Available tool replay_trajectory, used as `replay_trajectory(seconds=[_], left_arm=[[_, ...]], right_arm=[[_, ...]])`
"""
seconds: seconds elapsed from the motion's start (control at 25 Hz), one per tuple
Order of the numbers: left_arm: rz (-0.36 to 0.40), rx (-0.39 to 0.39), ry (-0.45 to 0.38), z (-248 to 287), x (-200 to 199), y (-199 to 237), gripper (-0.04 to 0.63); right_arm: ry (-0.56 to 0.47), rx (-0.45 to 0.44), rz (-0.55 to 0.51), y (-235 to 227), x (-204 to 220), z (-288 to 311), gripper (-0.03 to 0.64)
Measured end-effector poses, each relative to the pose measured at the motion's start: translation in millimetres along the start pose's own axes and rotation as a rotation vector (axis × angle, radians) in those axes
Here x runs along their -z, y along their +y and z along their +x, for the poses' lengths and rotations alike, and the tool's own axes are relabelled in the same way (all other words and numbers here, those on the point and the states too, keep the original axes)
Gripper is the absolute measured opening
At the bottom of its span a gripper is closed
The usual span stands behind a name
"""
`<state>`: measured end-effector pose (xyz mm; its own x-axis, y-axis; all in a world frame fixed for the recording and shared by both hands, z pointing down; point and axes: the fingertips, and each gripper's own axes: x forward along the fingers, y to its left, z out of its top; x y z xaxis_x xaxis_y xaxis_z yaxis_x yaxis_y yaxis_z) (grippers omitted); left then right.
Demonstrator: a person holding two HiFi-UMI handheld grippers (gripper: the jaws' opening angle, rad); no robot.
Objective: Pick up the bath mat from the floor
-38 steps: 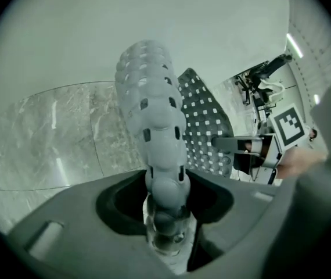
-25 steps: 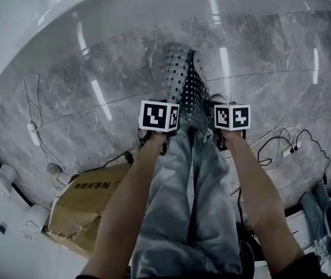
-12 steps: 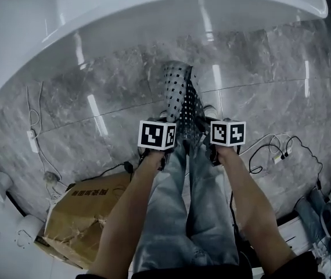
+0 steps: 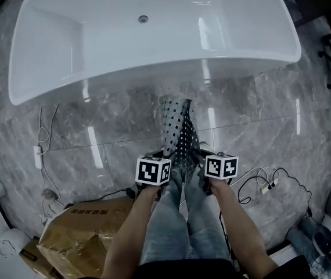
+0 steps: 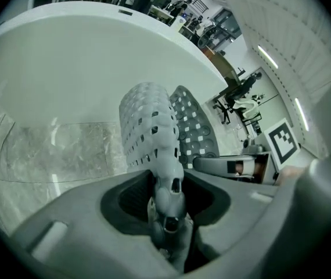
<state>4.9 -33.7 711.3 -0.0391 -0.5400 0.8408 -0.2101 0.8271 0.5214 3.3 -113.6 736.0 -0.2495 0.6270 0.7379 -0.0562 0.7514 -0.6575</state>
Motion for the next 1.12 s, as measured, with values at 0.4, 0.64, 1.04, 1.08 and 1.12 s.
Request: replay_trajectory(seconds=[0.4,0.64,1.04,1.08,1.12], left_arm=[[0.024,0.024,-0.13,-102,-36,-40,0.108],[0.048,0.033,-0.218,-166,-58,-59,0.084],[0.057,0.013,-0.424,-268,-90,-78,0.055],[0.063,0.011,-0.44,-276,-93,-79,0.055],[0.071,0.007,-0.456,-283,-99,-79,0.055]], right_arm=[[-0.055,-0.08,-0.115,105,-54,-58,0.021],[-0.101,-0.157,-0.123,164,-73,-92,0.02],[-0.231,-0.273,-0.223,256,-119,-146,0.02],[-0.242,-0.283,-0.238,265,-123,-151,0.02],[-0.254,-0.292,-0.256,273,-127,-155,0.02]])
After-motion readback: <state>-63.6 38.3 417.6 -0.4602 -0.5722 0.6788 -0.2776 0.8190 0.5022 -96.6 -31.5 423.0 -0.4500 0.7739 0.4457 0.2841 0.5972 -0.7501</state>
